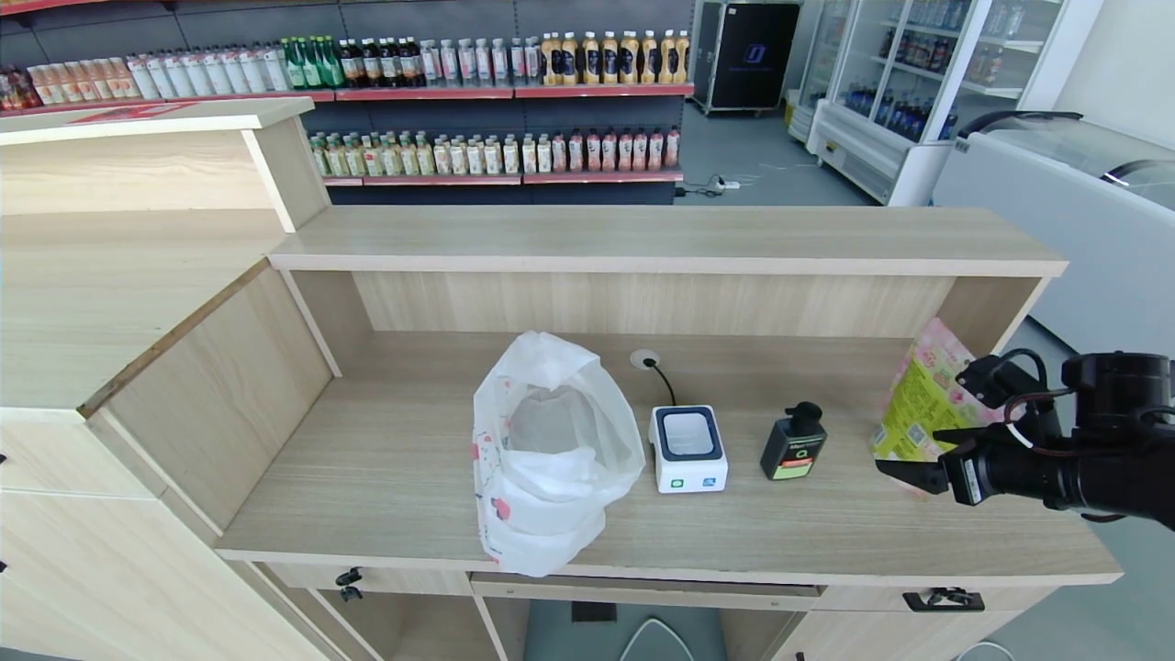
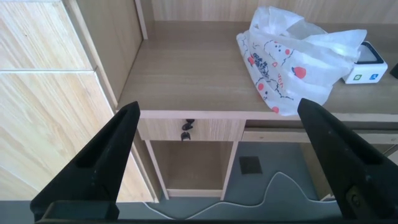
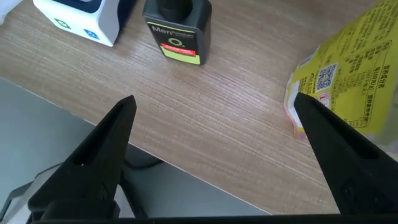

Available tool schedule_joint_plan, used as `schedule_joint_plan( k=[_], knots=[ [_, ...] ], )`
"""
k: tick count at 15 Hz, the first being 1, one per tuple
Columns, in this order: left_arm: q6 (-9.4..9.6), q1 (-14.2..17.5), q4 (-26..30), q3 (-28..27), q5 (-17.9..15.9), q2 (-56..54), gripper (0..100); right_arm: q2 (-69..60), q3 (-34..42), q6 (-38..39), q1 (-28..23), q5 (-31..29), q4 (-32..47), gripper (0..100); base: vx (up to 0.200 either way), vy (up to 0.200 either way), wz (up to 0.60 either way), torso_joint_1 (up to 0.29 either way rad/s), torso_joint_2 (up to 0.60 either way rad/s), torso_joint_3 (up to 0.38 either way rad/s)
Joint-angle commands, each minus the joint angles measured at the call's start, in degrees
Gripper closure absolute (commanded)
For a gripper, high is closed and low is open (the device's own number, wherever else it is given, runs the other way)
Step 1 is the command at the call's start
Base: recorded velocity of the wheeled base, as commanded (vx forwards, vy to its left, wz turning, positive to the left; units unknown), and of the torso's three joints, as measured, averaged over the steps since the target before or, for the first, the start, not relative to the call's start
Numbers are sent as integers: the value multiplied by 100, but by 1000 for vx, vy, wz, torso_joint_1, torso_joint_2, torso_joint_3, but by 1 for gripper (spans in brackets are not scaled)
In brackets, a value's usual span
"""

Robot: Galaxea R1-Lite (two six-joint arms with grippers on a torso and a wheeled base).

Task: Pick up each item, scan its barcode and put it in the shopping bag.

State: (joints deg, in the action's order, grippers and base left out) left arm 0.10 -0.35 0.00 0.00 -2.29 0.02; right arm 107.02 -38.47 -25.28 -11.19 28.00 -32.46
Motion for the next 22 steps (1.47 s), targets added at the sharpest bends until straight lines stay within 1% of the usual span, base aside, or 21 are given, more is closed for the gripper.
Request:
schedule_joint_plan(
  k=[1, 2, 4, 7, 9, 13, 15, 19, 22],
  knots=[
    [-1, 0, 0, 0, 1, 6, 0, 319, -46, -3, 82, 30, -208, 0, 0, 0, 0, 0, 0, 0],
    [8, 0, 0, 0, 1, 6, 0, 372, -64, -3, 100, 39, -252, 0, 0, 0, 0, 0, 0, 0],
    [-1, 0, 0, 0, 1, 6, 0, 680, -398, -91, 144, 390, -313, 0, 0, 0, 0, 0, 0, 0],
    [-1, 0, 0, 0, 1, 6, 0, 1049, -881, -434, 144, 768, -304, 0, 0, 0, 0, 0, 0, 0],
    [-1, 0, 0, 0, 1, 6, 0, 1172, -1039, -636, 144, 962, -287, 0, 0, 0, 0, 0, 0, 0],
    [-1, 0, 0, 0, 1, 6, 0, 1523, -1250, -1550, 152, 1216, -181, 0, 0, 0, 0, 0, 0, 0],
    [-1, 0, 0, 0, 1, 6, 0, 1673, -1417, -1778, 152, 1331, -111, 0, 0, 0, 0, 0, 0, 0],
    [-1, 0, 0, 0, 1, 6, 0, 1919, -1742, -1796, 231, 1577, -93, 0, 0, 0, 0, 0, 0, 0],
    [-1, 0, 0, 0, 1, 6, 0, 2007, -1769, -1805, 328, 1630, -102, 0, 0, 0, 0, 0, 0, 0]
  ],
)
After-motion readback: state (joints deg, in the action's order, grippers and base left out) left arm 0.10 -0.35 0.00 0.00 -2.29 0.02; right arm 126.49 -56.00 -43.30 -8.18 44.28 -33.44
